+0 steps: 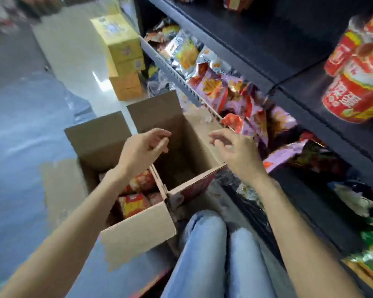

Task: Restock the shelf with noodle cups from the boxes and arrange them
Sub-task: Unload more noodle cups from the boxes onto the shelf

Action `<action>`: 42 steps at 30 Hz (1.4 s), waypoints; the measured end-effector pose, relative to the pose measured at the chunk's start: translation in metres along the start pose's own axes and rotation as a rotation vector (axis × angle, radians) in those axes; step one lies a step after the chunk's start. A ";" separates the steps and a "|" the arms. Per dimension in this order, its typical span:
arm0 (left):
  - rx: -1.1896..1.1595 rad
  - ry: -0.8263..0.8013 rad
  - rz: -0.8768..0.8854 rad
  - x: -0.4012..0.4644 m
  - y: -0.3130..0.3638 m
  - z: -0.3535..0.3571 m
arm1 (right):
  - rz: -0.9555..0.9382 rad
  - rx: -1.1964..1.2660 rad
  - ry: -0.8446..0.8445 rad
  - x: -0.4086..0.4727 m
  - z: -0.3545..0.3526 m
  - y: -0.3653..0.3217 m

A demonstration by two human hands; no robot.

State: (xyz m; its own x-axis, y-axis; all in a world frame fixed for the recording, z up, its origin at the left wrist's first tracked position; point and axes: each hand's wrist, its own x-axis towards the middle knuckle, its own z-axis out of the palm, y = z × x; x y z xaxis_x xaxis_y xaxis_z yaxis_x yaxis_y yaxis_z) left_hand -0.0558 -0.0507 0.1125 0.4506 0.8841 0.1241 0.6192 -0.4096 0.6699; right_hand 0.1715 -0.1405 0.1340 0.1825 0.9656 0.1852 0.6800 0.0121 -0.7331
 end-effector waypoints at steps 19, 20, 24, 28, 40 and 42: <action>0.419 -0.135 -0.702 -0.064 -0.296 0.095 | -0.235 -0.685 -0.969 0.111 0.394 0.062; 0.470 -0.162 -0.692 -0.061 -0.307 0.099 | -0.212 -0.719 -0.968 0.113 0.409 0.075; 0.557 -0.286 -0.658 -0.047 -0.346 0.110 | -0.140 -0.852 -1.085 0.119 0.453 0.109; 0.695 -0.521 -0.663 -0.027 -0.376 0.123 | -0.199 -0.894 -1.119 0.118 0.474 0.122; 0.856 -0.592 -0.605 -0.016 -0.389 0.122 | -0.432 -0.921 -0.915 0.118 0.450 0.085; 0.882 -0.575 -0.582 -0.014 -0.381 0.117 | -0.527 -0.894 -0.824 0.113 0.426 0.068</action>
State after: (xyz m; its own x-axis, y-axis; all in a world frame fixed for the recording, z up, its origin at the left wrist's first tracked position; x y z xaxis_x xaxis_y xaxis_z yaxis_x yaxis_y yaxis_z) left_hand -0.2228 0.0666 -0.2295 0.0389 0.8497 -0.5258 0.9508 -0.1933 -0.2420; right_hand -0.0644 0.0804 -0.1737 -0.5113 0.7760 -0.3692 0.8246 0.5640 0.0434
